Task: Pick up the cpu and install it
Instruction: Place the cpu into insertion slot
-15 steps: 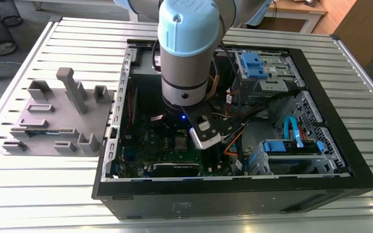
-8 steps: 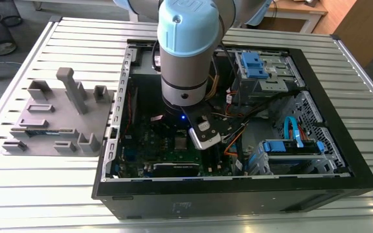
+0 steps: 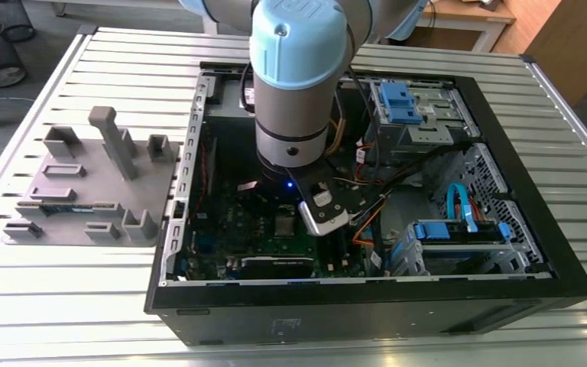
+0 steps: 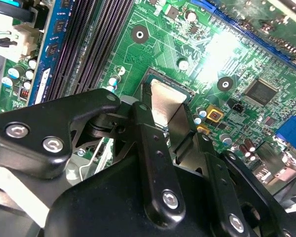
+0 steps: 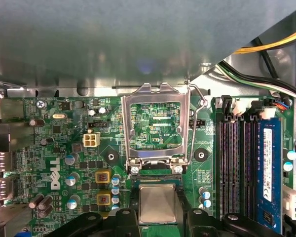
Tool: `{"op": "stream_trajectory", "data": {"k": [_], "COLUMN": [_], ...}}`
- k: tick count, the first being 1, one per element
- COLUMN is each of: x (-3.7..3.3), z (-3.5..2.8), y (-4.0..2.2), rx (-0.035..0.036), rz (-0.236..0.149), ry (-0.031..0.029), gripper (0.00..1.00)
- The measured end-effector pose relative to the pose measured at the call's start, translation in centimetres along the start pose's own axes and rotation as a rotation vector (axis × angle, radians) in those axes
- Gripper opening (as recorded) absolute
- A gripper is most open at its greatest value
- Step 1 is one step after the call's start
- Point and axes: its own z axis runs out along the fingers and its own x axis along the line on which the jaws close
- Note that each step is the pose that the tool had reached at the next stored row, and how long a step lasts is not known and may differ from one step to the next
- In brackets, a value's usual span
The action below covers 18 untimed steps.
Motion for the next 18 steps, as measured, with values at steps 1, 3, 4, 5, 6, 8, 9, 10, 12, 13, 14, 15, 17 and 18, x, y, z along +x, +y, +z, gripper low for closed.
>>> {"op": "stream_trajectory", "data": {"k": [1,3,4,5,6,8,9,10,12,13,14,15,17,18], "x": [0.00,-0.01,-0.02,-0.04,-0.04,-0.03,-0.02,-0.02,-0.03,-0.03,-0.03,-0.04,-0.04,-0.04], "z": [0.00,0.00,0.01,0.03,0.03,0.03,0.01,0.01,0.01,0.01,0.00,0.01,-0.02,-0.05], "y": [0.00,0.00,0.00,0.01,0.01,0.01,0.00,0.00,0.00,0.00,0.00,0.00,0.01,0.01], "rx": [0.0000,0.0000,-0.0001,-0.0006,-0.0007,-0.0007,-0.0003,-0.0001,-0.0001,-0.0001,0.0000,0.0000,-0.0001,0.0000], "rz": [0.000,0.000,0.000,0.000,0.000,0.000,0.000,0.000,0.000,0.000,0.000,0.000,0.000,0.000], "ry": [0.0000,0.0000,-0.0002,-0.0008,-0.0007,0.0000,0.0001,0.0000,0.0000,0.0000,0.0000,0.0000,0.0000,0.0000], "gripper": [0.38,0.38,0.38,0.40,0.40,0.51,0.51,0.51,0.51,0.51,0.51,0.51,0.51,0.51]}}
